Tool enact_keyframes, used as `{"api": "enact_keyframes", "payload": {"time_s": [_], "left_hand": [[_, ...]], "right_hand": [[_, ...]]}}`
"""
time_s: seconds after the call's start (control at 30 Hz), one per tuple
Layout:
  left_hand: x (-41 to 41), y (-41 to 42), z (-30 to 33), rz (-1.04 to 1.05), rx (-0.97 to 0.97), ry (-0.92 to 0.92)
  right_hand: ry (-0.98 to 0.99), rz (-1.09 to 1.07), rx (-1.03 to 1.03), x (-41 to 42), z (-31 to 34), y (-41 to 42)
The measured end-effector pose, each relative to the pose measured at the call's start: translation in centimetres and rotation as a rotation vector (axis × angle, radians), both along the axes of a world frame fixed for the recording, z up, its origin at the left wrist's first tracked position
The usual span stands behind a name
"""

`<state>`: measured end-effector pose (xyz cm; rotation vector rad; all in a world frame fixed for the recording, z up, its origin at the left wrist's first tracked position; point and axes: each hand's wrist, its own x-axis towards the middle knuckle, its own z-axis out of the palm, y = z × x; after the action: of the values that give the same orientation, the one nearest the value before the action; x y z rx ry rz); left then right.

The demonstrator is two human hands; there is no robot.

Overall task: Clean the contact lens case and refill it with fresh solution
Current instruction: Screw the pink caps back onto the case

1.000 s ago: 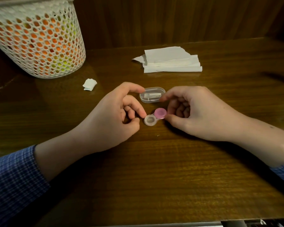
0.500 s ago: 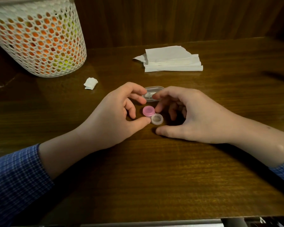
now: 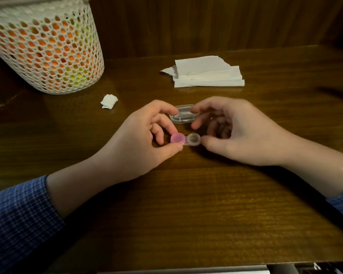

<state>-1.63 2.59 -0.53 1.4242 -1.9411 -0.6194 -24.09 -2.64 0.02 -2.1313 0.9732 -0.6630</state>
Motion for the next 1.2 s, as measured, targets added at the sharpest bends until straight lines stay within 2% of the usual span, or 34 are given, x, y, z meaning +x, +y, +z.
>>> {"api": "enact_keyframes", "payload": {"time_s": [0.13,0.37,0.53,0.83,1.03,1.1,1.2], "left_hand": [[0.1,0.1,-0.1,-0.005,-0.003,0.005],[0.4,0.1,-0.3,-0.012,-0.005,-0.017],[0.4,0.1,-0.5,-0.031,-0.015,-0.022],[0.6,0.0,-0.6,-0.085,-0.045,-0.038],[0.7,0.0,-0.7,-0.116,-0.057,-0.054],[0.7,-0.1,-0.7,-0.121,-0.06,-0.062],[0.7,-0.1,-0.7,-0.127,-0.066,-0.077]], "right_hand": [[-0.13,-0.198,-0.032,-1.8,1.3,-1.8],[0.084,-0.304,-0.067,-2.7,0.6,-3.2],[0.291,-0.255,-0.167,-1.7,0.0,-3.1],[0.32,-0.152,-0.144,-1.6,0.5,-2.7],[0.42,-0.082,-0.1,-2.4,1.8,-2.2],[0.406,-0.04,-0.098,-2.4,2.2,-1.7],[0.256,-0.003,-0.075,-2.2,2.4,-1.0]]}}
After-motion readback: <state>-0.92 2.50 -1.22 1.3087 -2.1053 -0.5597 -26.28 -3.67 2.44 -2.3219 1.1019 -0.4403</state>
